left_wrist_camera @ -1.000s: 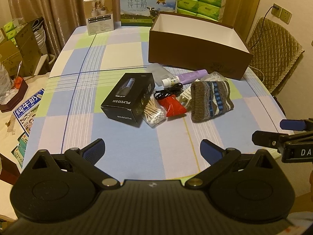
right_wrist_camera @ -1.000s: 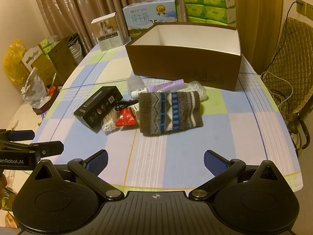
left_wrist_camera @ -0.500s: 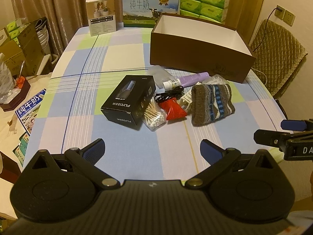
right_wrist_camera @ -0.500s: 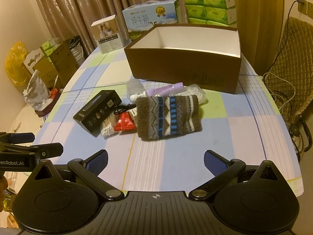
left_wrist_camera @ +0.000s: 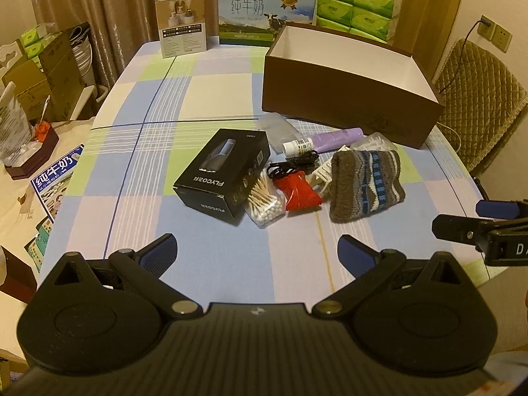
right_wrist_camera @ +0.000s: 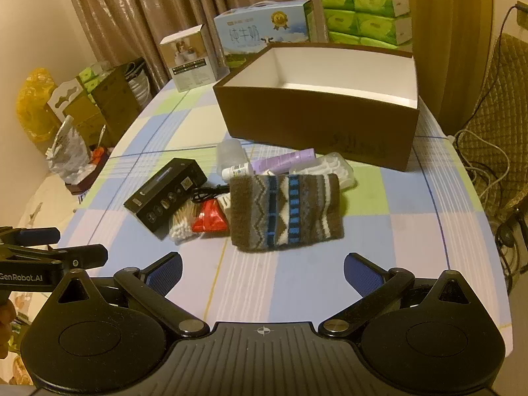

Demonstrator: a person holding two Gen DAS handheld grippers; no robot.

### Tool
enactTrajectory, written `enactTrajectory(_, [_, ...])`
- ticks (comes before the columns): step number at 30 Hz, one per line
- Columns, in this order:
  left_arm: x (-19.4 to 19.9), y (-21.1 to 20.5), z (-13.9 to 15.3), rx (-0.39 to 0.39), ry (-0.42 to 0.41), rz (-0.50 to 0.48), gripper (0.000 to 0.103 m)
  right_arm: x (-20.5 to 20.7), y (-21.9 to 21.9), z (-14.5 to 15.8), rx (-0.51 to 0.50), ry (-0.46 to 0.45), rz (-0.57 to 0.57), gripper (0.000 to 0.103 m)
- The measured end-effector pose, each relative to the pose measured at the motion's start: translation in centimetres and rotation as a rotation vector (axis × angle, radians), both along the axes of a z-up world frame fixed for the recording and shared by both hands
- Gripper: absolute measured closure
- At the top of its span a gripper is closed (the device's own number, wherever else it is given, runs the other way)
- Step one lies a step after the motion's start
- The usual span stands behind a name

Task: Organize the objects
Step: 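Move the right gripper toward the grey-blue knitted sock, then grasp the knitted sock with the right gripper and lift it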

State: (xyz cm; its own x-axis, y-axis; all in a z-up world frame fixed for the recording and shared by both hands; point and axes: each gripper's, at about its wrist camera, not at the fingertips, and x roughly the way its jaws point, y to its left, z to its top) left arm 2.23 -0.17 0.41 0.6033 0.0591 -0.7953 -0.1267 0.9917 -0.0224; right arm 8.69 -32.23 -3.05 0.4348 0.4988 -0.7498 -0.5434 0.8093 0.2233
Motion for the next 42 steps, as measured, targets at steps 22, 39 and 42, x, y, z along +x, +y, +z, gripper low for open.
enactTrajectory(22, [3.8,-0.6,-1.4,0.023,0.033,0.109,0.001,6.9,-0.2,-2.6,0.041,0.024,0.104,0.002])
enactTrajectory(39, [5.5,-1.2,-2.9,0.030,0.055,0.233,0.001,13.1,-0.3,-8.4,0.067,0.056,0.239,0.002])
enactTrajectory(42, [5.6,-1.4,-3.2,0.037,0.055,0.259,0.001,13.8,0.0,-9.3,0.057,0.054,0.261,0.002])
